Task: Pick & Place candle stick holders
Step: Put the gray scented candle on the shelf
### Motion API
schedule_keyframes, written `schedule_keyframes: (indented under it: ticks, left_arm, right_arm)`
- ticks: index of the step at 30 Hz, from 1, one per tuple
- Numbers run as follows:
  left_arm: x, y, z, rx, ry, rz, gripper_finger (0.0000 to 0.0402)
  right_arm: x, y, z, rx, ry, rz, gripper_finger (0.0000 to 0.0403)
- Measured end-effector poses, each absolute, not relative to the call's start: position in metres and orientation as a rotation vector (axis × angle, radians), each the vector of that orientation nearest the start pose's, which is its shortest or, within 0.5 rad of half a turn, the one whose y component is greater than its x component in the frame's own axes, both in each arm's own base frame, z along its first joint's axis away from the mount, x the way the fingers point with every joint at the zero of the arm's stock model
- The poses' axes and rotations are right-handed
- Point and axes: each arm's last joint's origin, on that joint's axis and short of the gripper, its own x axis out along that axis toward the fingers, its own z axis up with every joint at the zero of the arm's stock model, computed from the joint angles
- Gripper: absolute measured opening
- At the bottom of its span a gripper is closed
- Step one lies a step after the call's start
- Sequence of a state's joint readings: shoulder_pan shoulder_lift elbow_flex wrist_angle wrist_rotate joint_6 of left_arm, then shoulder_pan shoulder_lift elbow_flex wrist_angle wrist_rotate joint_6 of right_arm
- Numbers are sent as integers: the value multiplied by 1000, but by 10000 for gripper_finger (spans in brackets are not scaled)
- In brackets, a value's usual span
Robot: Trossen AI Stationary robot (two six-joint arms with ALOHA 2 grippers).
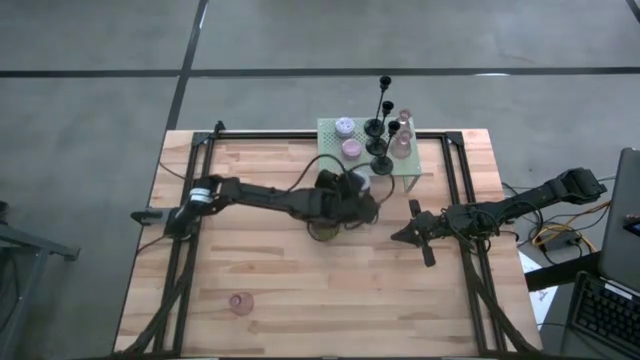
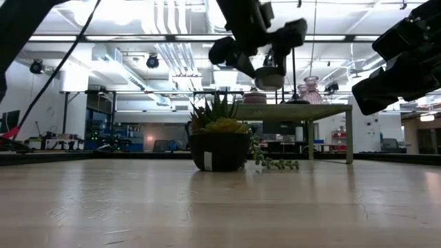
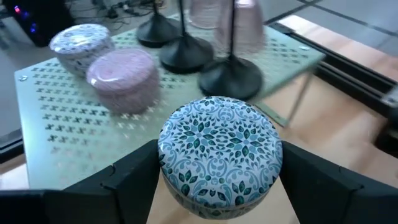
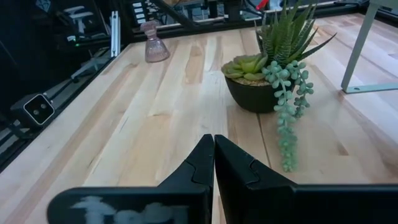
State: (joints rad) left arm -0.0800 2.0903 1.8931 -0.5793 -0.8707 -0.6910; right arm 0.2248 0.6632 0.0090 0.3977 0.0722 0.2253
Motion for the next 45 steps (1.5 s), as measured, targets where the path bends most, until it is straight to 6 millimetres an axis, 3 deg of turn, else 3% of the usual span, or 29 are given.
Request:
schedule_keyframes:
  ticks: [7, 16, 34, 45]
  left_arm:
    - [466, 15, 281, -294, 408, 985, 298]
    - [465, 33, 265, -313, 413, 1034, 298]
    - [465, 53, 265, -329, 376, 1072, 300]
    - [464, 57, 248, -353, 351, 1070, 301]
  right_arm:
    - [133, 28, 140, 186, 270, 123, 9]
    - [133, 28, 140, 186, 270, 122, 9]
    - [133, 28, 140, 186, 270, 123, 9]
    - [133, 28, 140, 186, 270, 123, 9]
